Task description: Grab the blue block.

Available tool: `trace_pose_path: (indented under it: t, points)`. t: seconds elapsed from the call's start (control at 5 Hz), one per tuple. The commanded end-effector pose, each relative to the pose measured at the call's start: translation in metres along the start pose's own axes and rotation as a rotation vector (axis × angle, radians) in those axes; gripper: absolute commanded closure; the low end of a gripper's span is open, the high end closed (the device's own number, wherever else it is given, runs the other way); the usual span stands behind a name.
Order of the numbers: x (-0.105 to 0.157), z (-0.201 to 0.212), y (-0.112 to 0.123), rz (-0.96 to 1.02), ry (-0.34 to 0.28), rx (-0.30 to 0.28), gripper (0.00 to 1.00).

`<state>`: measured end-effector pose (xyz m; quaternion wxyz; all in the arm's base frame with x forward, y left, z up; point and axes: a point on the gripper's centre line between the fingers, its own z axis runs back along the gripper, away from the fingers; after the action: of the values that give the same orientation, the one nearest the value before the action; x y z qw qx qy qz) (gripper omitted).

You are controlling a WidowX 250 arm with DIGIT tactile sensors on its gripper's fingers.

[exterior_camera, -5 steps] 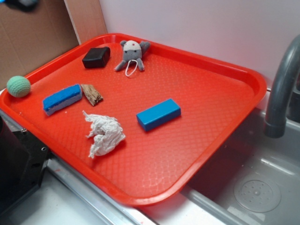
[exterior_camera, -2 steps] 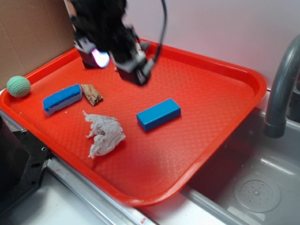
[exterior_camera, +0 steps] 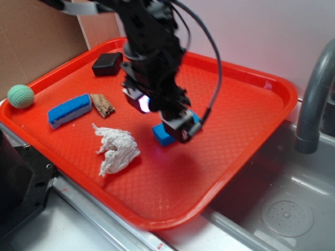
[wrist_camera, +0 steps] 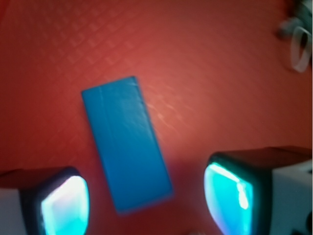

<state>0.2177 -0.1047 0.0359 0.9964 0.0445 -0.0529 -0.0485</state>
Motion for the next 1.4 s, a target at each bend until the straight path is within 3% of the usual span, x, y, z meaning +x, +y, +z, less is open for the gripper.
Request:
trace_pose_path:
  t: [0.0,0.2,0.4,0.6,1.0,1.2]
  points:
    - [0.015,-0.008,-0.01,-0.054,0.059,-0.049,1.0]
    - [0.016,-0.003,-0.009,-0.07,0.061,-0.06,1.0]
    - [0.017,0.028,0.004,-0.073,0.042,-0.047,1.0]
    - [0.005,0.076,0.039,-0.021,0.028,-0.019,1.0]
    - [-0.027,0.173,0.091,0.162,-0.074,-0.043,1.0]
    - [-0.037,0.195,0.104,0.217,-0.058,-0.033,1.0]
